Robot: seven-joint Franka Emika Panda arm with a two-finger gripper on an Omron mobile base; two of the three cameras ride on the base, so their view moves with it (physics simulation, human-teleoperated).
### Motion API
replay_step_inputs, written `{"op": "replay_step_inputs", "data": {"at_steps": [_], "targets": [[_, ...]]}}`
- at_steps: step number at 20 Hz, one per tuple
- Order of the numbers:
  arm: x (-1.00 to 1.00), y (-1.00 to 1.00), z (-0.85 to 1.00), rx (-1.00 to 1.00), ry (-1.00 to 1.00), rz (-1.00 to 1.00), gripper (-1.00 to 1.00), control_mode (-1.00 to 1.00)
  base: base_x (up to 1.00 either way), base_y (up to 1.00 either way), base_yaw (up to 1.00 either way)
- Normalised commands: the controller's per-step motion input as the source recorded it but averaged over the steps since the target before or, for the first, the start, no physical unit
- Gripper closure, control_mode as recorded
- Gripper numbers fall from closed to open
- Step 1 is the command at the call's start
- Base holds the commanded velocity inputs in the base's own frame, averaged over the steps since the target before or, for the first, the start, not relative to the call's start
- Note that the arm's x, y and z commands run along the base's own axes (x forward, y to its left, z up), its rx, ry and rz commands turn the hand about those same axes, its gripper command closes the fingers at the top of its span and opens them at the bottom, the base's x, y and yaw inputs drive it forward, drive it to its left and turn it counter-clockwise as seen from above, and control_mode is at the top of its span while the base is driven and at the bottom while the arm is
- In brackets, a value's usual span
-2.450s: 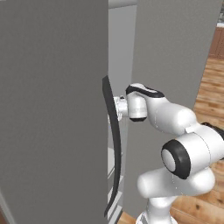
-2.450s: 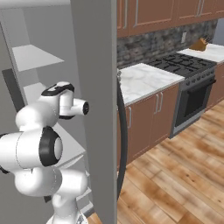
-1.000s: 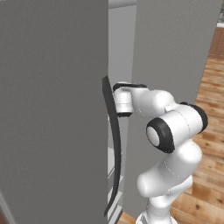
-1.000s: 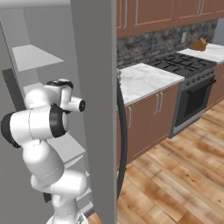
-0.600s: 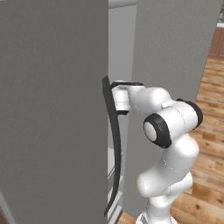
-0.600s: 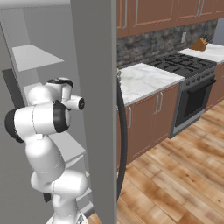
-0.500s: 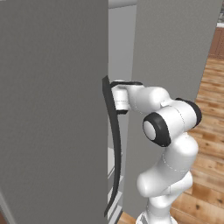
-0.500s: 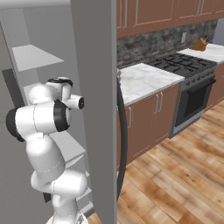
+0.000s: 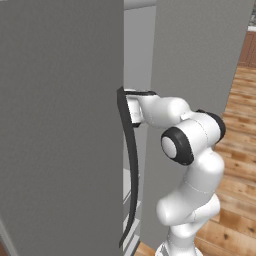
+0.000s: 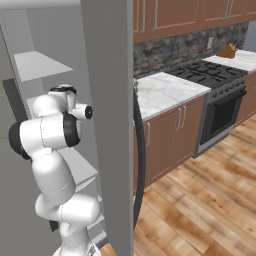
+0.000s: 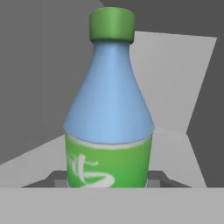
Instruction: Take the bottled waters from the counter and place them in the freezer to freeze. Close the freezer door after placing the bottles.
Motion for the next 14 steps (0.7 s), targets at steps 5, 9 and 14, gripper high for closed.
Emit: {"op": "replay_step_inputs", "data": {"at_steps": [5,9,14], "targets": [[0.19,0.04,-0.05,-0.01,0.0,0.0,1.0,-1.0,0.0,0.0,0.0],[0.1,0.0,-0.07,0.0,-0.02,0.0,1.0,-1.0,0.0,0.0,0.0],[0.0,0.0,0.0,0.0,0.0,0.0,1.0,-1.0,0.0,0.0,0.0]]}}
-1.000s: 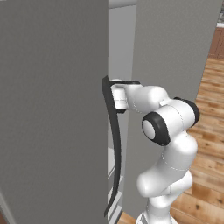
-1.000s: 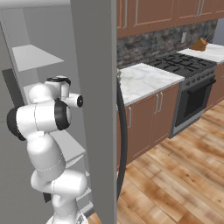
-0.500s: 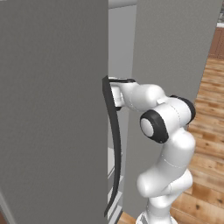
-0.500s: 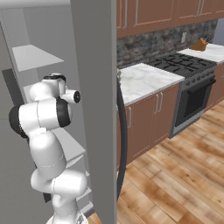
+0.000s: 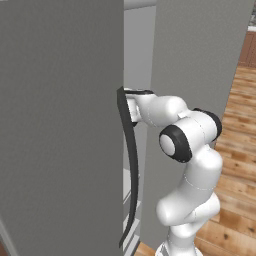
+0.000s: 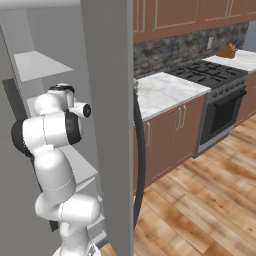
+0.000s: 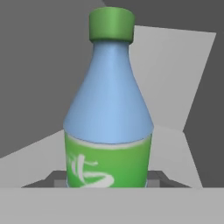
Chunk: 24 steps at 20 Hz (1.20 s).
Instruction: Take the bottled waters from the counter and place them in the freezer to freeze. Close the freezer door after placing the bottles.
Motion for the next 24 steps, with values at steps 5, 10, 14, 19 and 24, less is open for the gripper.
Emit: {"op": "replay_step_inputs", "data": {"at_steps": [5,10,14,19,24], "targets": [[0.0,0.0,0.0,0.0,0.0,0.0,-1.0,-1.0,0.0,0.0,0.0],[0.0,0.0,0.0,0.0,0.0,0.0,-1.0,-1.0,0.0,0.0,0.0],[0.0,-0.01,0.0,0.0,0.0,0.0,-1.0,-1.0,0.0,0.0,0.0],[0.0,-0.02,0.0,0.0,0.0,0.0,-1.0,-1.0,0.0,0.0,0.0],[0.0,-0.15,0.0,0.0,0.0,0.0,-1.0,-1.0,0.0,0.0,0.0]]}}
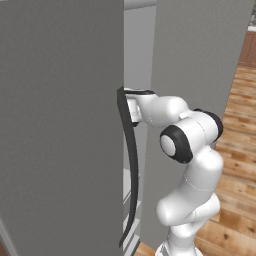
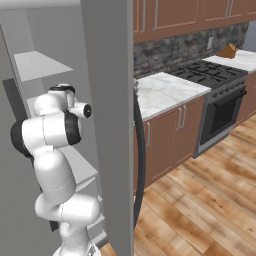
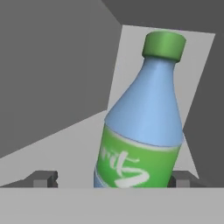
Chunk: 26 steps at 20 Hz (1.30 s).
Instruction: Take the bottled waters from the counter and place them in the freezer to freeze. Close the freezer door after placing the bottles.
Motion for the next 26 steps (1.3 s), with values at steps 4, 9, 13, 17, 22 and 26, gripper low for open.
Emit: {"op": "replay_step_inputs", "data": {"at_steps": [4,9,13,17,22,26], "targets": [[0.0,-0.4,-0.02,0.0,0.05,-0.13,-1.0,-1.0,0.0,0.0,0.0],[0.0,-0.49,0.0,0.0,0.04,-0.17,-1.0,-1.0,0.0,0.0,0.0],[0.0,-0.51,0.0,0.0,0.01,-0.13,-1.0,-1.0,0.0,0.0,0.0],[0.0,-0.63,0.0,0.0,0.01,-0.12,-1.0,-1.0,0.0,0.0,0.0],[-0.05,-0.75,0.0,0.0,0.02,-0.11,-1.0,-1.0,0.0,0.0,0.0],[-0.25,-0.91,0.03,0.0,0.0,-0.05,-1.0,-1.0,0.0,0.0,0.0]]}}
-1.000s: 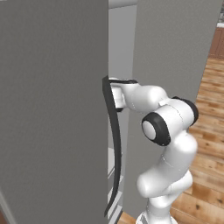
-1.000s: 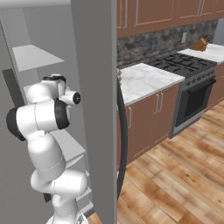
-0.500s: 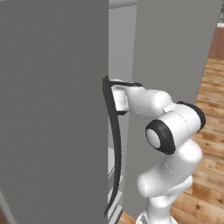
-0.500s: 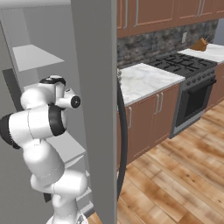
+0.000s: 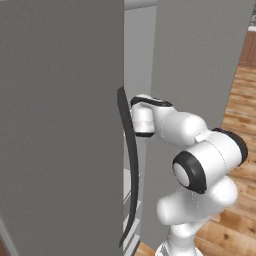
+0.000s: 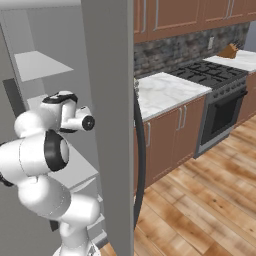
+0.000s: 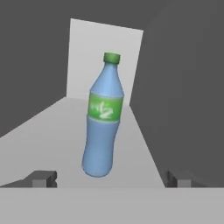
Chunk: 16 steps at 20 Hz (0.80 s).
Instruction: Take the bottled waters from the counter and place them in the freezer to freeze. Close the freezer door after placing the bottles.
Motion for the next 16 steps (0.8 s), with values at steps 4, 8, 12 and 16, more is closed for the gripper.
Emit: {"op": "replay_step_inputs", "data": {"at_steps": [4,8,12,16], "targets": [[-0.26,-0.96,0.16,0.0,0.0,-0.01,-1.0,-1.0,0.0,0.0,0.0],[-0.2,-0.98,0.26,0.0,0.0,-0.04,-1.0,-1.0,0.0,0.0,0.0],[-0.39,-0.82,0.4,0.0,0.0,-0.07,-1.0,-1.0,0.0,0.0,0.0],[-0.39,-0.8,0.4,0.0,0.04,-0.1,-1.0,-1.0,0.0,0.0,0.0]]}}
